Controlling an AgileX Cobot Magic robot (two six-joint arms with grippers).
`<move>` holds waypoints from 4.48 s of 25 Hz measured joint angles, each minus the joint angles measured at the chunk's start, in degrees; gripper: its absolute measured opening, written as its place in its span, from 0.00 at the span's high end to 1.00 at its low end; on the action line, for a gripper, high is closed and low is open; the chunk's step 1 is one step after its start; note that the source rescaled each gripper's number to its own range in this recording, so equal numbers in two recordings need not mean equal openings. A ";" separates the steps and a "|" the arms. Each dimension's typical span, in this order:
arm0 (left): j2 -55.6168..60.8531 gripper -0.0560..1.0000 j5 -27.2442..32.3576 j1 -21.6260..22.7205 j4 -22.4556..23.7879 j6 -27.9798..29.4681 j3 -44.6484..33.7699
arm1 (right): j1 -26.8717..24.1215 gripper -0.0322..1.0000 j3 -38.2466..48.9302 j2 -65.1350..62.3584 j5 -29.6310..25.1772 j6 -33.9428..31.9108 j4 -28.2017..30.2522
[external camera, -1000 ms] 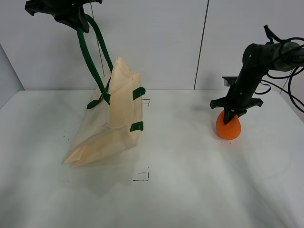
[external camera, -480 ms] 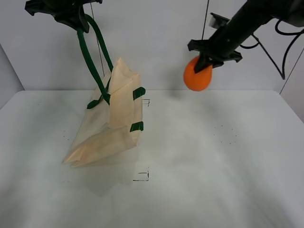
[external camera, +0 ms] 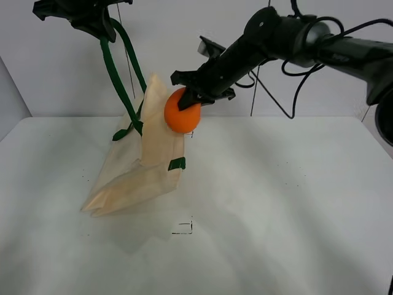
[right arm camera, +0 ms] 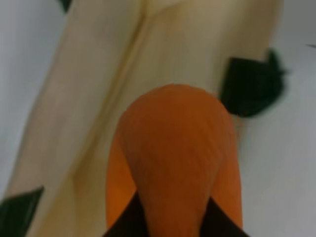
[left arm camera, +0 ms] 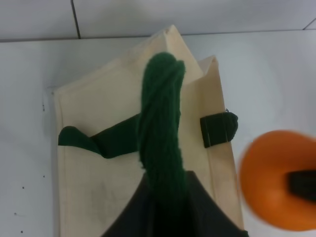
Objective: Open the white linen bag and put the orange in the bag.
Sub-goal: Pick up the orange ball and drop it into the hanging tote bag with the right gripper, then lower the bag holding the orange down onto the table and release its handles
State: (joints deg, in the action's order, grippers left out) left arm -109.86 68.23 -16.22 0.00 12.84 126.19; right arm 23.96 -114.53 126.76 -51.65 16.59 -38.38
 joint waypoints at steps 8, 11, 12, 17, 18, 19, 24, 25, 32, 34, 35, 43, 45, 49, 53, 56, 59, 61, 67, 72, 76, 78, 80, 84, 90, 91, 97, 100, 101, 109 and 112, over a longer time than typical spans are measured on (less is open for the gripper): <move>0.00 0.94 0.00 0.00 -2.40 -0.22 0.00 | 1.30 0.96 0.00 7.02 2.43 3.03 -8.24; 0.00 0.94 0.00 0.00 -2.92 -0.22 0.00 | 2.09 0.96 0.00 7.56 3.33 4.42 -10.65; 0.00 0.94 0.00 0.00 -2.96 -0.22 0.00 | 2.31 0.96 0.00 7.56 3.72 4.60 -11.12; 0.00 0.94 0.00 0.00 -3.03 -0.28 0.00 | 2.55 0.96 0.00 7.56 6.73 4.75 -10.73; 0.00 0.94 0.00 0.00 -3.10 -0.28 0.00 | 2.55 0.96 0.00 7.56 7.21 4.75 -10.60; 0.00 0.94 0.00 0.00 -3.16 -0.28 0.00 | 2.55 0.96 0.00 7.84 7.38 4.75 -10.60; 0.00 0.94 0.00 0.00 -3.21 -0.28 0.00 | 2.55 0.96 -0.04 9.98 7.10 4.75 -11.80; 0.00 0.94 0.00 0.00 -3.21 -0.28 0.00 | 2.55 0.91 -0.04 10.25 6.94 4.86 -11.80; 0.00 0.94 0.00 0.00 -3.21 -0.60 0.00 | 2.55 0.06 -0.04 9.72 3.72 5.82 -9.68; 0.00 0.94 0.00 0.00 -3.21 -0.65 0.00 | 2.55 0.02 -0.04 8.37 2.33 3.67 -5.20; 0.00 0.94 0.00 0.00 -3.26 -0.65 0.00 | 2.55 0.01 -0.04 7.45 1.52 1.55 -2.04; 0.07 0.94 0.00 0.00 -3.26 -0.65 0.00 | 2.05 0.00 -0.48 1.49 -9.37 -15.46 33.98; 0.07 0.94 0.00 0.00 -3.26 -0.65 0.00 | 0.88 0.00 -0.48 1.49 -10.55 -16.59 36.51; 0.07 0.94 0.00 0.00 -3.26 -0.65 0.00 | -2.88 0.00 -0.48 1.54 -10.90 -16.59 37.05; 0.07 0.95 0.00 0.00 -3.26 -0.65 0.00 | -9.00 0.00 -0.48 1.54 -11.72 -15.79 37.05; 0.07 0.95 0.00 0.00 -3.26 -0.65 0.00 | -14.55 0.00 -0.48 1.54 -12.18 -15.28 37.34; 0.07 0.95 0.00 0.00 -3.26 -0.65 0.00 | -18.95 0.00 -0.48 1.54 -12.99 -14.71 37.48; 0.07 0.95 0.00 0.00 -3.26 -0.65 0.00 | -20.73 0.00 -0.48 1.54 -13.87 -14.44 37.48; 0.07 0.95 0.00 0.00 -3.26 -0.65 0.00 | -21.54 0.00 -0.33 1.59 -17.42 -13.86 37.29; 0.07 0.95 0.00 0.00 -3.26 -0.65 0.00 | -21.54 0.00 4.87 -2.27 -17.43 -13.86 37.43; 0.07 0.95 0.00 0.00 -3.26 -0.65 0.00 | -21.54 0.00 15.64 -10.34 -17.43 -13.81 37.66; 0.07 0.95 0.00 0.00 -3.26 -0.65 0.00 | -21.54 0.00 23.05 -15.56 -17.43 -13.74 37.71; 0.07 0.95 0.00 0.00 -3.26 -0.65 0.00 | -21.54 0.00 30.38 -21.98 -17.54 -13.69 37.71; 0.07 0.95 0.00 0.00 -3.26 -0.65 0.00 | -21.54 0.00 46.59 -36.23 -17.59 -13.70 37.73; 0.07 0.95 0.00 0.00 -3.26 -0.86 0.00 | -21.54 0.00 69.11 -60.40 -14.83 -13.70 37.84; 0.07 0.95 0.00 0.00 -3.26 -0.89 0.00 | -21.54 0.00 72.50 -64.75 -13.26 -13.70 37.84; 0.07 0.95 0.00 0.00 -3.26 -0.93 0.00 | -21.54 0.00 84.84 -89.84 -6.39 -13.70 37.90; 0.07 0.95 0.00 0.00 -3.26 -0.93 0.00 | -21.54 0.00 85.93 -100.79 -6.57 -13.67 38.02; 0.07 0.95 0.00 0.00 -3.26 -0.93 0.00 | -21.54 0.00 85.93 -104.18 -6.57 -13.67 38.38; 0.07 0.95 0.00 0.00 -3.26 -1.68 0.00 | -21.54 0.00 86.30 -123.86 -6.61 -13.88 38.38; -0.10 0.95 0.00 0.00 -3.26 -1.68 0.00 | -21.48 0.00 86.30 -126.95 -6.68 -13.93 38.38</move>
State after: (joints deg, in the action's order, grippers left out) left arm -109.96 68.23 -16.22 -3.26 11.16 126.19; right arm 2.47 -28.23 -0.19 -58.33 2.66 0.00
